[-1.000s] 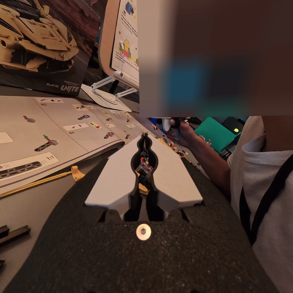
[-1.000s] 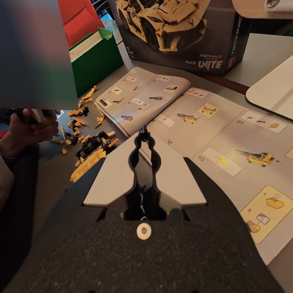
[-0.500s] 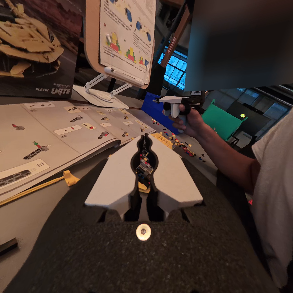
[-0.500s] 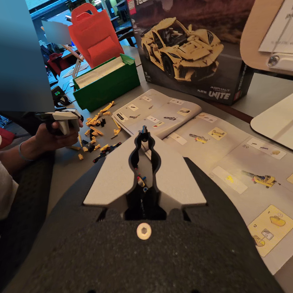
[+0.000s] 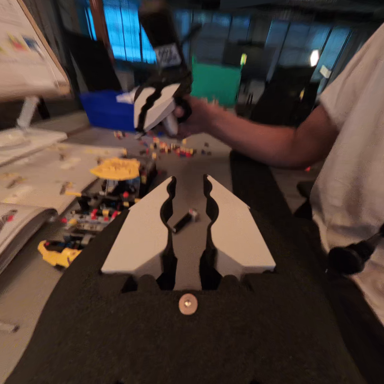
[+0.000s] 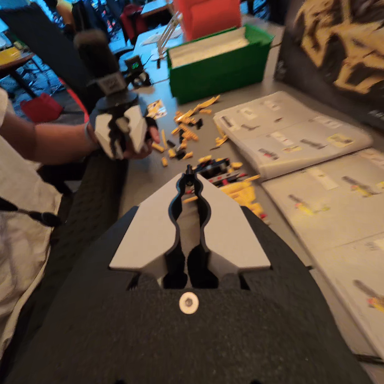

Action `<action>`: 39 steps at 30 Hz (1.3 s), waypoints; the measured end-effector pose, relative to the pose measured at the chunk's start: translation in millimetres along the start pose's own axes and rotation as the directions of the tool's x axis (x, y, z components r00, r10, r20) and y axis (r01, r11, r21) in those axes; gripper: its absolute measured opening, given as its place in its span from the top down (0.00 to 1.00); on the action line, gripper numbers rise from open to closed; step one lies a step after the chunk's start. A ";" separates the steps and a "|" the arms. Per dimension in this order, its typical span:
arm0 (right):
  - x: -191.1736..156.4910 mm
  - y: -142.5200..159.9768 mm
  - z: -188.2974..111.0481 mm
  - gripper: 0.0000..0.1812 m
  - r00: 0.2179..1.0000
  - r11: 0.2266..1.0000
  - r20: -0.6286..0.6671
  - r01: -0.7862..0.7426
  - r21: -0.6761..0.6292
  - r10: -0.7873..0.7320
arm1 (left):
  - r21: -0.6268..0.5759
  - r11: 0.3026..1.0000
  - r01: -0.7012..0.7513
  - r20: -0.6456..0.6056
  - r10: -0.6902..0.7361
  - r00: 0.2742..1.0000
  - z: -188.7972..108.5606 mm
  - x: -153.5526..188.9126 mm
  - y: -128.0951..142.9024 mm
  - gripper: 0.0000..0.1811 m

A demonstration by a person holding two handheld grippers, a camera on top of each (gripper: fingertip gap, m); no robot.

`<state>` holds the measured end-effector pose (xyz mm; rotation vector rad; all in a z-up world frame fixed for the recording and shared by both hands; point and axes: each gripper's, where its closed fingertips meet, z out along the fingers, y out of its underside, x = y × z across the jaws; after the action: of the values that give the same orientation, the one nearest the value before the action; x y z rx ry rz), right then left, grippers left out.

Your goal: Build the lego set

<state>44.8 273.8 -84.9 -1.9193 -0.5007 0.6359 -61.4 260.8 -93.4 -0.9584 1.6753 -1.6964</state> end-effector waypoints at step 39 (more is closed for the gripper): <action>-40.4 101.5 -1.5 0.96 0.983 0.996 -0.174 -0.061 -0.061 0.050 | -0.056 0.997 0.050 0.145 -0.042 0.989 29.1 -53.8 -5.0 0.96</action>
<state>20.8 207.7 -168.5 -2.0352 -0.3632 0.4879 -6.1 287.3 -94.9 -1.1275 1.6283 -1.5748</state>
